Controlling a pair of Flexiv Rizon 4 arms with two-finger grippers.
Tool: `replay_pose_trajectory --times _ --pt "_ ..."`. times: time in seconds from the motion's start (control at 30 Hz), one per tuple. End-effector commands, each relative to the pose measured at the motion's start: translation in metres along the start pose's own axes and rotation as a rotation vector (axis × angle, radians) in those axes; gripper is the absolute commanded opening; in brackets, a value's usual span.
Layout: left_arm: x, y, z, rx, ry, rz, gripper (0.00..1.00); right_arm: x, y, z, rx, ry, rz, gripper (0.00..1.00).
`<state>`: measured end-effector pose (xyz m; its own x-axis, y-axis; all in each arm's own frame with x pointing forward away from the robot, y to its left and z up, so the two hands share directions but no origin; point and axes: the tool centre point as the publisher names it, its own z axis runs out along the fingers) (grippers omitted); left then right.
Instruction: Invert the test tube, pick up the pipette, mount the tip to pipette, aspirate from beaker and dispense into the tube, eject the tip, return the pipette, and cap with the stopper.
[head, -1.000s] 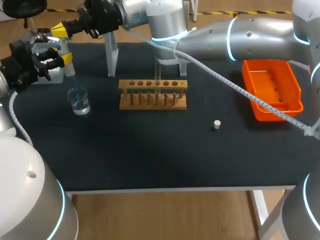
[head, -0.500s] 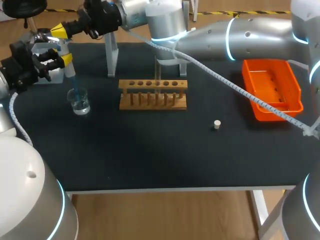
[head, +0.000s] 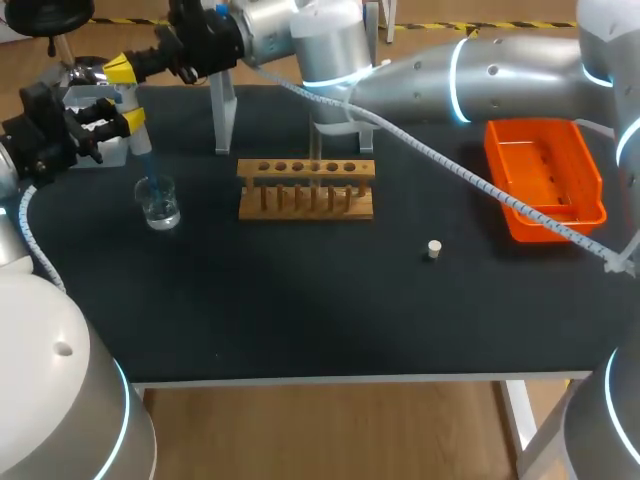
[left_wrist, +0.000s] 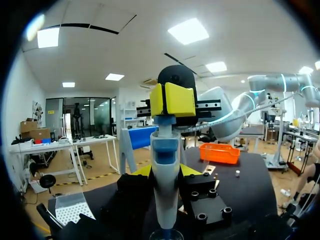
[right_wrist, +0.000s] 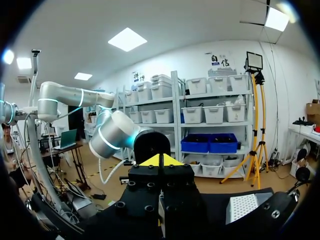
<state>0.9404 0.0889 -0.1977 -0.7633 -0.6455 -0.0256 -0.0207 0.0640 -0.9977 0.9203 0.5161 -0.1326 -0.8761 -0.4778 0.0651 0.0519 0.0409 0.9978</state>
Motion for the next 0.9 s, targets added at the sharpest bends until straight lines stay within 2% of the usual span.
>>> replay_pose_trajectory --times 0.03,0.57,0.9 --pt "0.0 -0.004 0.0 0.001 -0.001 0.001 0.0 -0.004 -0.009 -0.001 -0.002 0.009 0.002 0.0" --pt "0.0 -0.004 0.0 0.001 -0.001 0.001 0.0 -0.003 -0.014 -0.003 0.008 0.006 0.014 0.0" --pt "0.0 -0.004 0.0 0.001 -0.001 0.001 0.0 -0.001 0.016 -0.002 0.001 0.01 -0.039 0.0"
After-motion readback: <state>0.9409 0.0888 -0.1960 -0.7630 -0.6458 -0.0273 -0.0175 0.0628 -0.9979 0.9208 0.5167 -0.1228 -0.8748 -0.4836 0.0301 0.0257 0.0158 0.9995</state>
